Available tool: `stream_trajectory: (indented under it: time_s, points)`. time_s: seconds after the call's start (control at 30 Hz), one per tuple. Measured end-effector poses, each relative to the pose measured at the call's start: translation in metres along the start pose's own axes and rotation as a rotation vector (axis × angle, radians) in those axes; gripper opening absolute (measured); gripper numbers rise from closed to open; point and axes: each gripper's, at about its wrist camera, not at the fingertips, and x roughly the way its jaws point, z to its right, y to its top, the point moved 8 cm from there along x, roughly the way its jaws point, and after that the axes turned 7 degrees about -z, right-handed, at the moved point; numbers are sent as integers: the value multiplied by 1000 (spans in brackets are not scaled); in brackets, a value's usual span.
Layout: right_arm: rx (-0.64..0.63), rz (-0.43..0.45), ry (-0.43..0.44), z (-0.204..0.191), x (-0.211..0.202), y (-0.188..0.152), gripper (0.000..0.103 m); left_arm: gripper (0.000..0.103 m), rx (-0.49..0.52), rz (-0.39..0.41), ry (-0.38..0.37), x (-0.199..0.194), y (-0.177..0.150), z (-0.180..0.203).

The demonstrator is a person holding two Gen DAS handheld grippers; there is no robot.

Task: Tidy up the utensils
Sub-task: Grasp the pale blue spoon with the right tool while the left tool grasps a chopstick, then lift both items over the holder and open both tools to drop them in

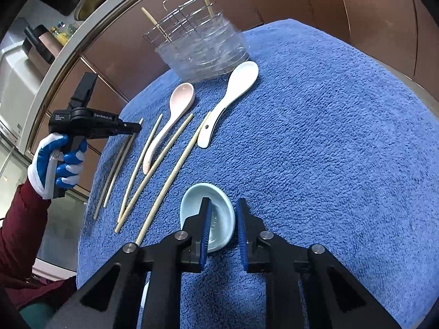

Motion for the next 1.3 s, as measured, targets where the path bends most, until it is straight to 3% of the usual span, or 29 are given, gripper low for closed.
stream_trajectory:
  time_s: [0.23,0.47,0.87,1.3]
  points:
    - [-23,-5,-3,-1,1,1,9,5,-28,14,-30,-2,-5,0]
    - [-32,44,-26,-9,-14,-3,7,5,-13,71,-65,-27,-19,-3]
    - [-80,169,-98,-45,-58,-11,8,5,97,247,-111,-104,-65,19]
    - [-137,341,-224,-103,-118,-12,8,5,157,439,-241,-186,-105,31]
